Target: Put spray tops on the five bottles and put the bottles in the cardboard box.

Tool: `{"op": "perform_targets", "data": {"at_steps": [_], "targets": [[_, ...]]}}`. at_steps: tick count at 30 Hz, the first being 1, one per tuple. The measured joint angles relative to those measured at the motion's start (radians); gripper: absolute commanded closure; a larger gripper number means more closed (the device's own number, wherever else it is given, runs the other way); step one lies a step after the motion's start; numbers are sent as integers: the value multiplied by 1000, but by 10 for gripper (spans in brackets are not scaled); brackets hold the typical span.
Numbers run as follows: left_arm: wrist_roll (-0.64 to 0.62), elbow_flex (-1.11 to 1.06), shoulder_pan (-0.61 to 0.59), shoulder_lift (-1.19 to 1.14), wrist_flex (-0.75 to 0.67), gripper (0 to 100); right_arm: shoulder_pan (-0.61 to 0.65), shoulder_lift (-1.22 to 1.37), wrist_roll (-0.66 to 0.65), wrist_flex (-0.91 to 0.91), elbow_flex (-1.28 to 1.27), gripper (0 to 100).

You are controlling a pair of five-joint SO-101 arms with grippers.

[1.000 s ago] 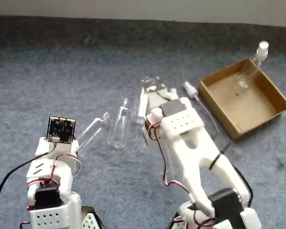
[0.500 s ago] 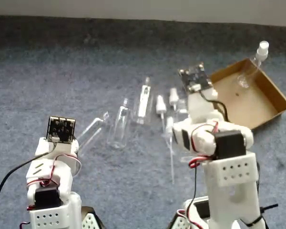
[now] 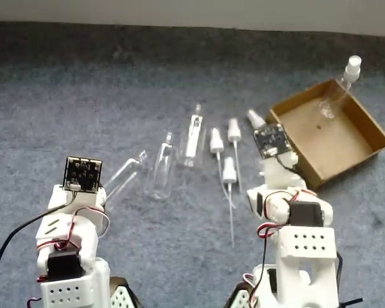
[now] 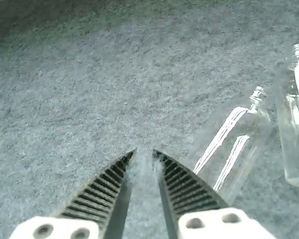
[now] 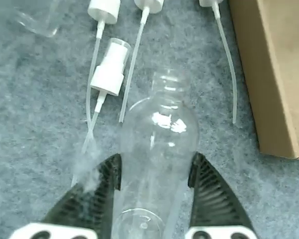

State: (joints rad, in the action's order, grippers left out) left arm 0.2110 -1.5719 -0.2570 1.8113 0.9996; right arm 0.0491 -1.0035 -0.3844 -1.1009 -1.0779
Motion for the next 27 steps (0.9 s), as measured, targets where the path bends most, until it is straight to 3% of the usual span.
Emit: {"op": "perform_targets", "data": {"at_steps": [4,13,19,27], "targets": [[0,0,0,0,0,989,-6,18,-9,26,-71,861],[0,0,0,0,0,989,-6,338,-15,63,12,861],[0,0,0,0,0,989,-6,404,-15,89,41,854],[0,0,0,0,0,989,-9,431,-15,95,46,711]]}}
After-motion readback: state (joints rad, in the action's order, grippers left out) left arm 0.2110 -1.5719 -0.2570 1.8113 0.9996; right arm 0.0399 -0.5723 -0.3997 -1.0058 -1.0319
